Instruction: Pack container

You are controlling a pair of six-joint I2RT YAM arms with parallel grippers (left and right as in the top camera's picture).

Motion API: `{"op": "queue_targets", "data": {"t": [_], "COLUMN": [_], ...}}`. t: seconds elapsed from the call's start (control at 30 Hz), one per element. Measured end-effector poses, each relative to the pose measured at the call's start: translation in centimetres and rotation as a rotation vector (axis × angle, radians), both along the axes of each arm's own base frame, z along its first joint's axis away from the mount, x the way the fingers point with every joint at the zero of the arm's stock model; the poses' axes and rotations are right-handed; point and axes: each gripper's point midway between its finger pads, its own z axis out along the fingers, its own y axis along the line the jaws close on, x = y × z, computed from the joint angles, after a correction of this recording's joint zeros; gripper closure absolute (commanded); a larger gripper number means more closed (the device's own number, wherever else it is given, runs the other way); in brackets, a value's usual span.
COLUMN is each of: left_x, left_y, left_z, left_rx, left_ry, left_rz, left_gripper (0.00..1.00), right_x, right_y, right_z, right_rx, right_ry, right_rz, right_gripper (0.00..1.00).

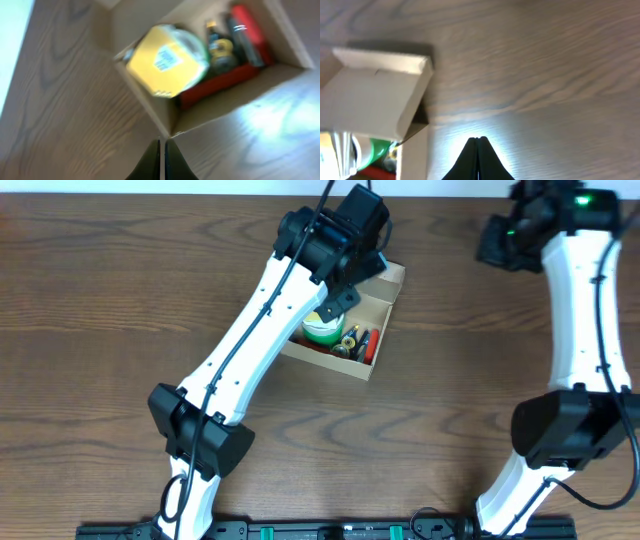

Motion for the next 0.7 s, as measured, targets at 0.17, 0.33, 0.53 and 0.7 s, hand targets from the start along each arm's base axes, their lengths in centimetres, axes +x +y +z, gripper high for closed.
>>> {"op": "queue_targets", "data": {"t": [0.17,0.33,0.53,0.7], "left_x": [2.2,4.8,6.1,6.6], "left_y": [5.8,13.8,20.0,22.0], "left_z": [0.0,-0.1,-0.4,-0.3], "left_rx": [0.015,-0.058,-0.218,-0.289], "left_ry": [-0.015,-0.012,0.034,0.033], "left_rz": [0.278,0.601,0.836,0.929], "left_gripper": [0.94,0.94,0.94,0.94], "right_x": [-0.4,-2.2,-3.3,-1.6], "right_y": [3.6,5.7,6.0,6.8], "right_z": [-3.9,-8.7,-11.2,-11.8], "right_rx": [-0.001,-0.006,-0.007,0.03], "right_ry": [0.053,0.145,0.193,0.115], "right_rz": [0.08,0.128,0.138,0.149], "right_gripper": [0.99,0.99,0.99,0.99]}}
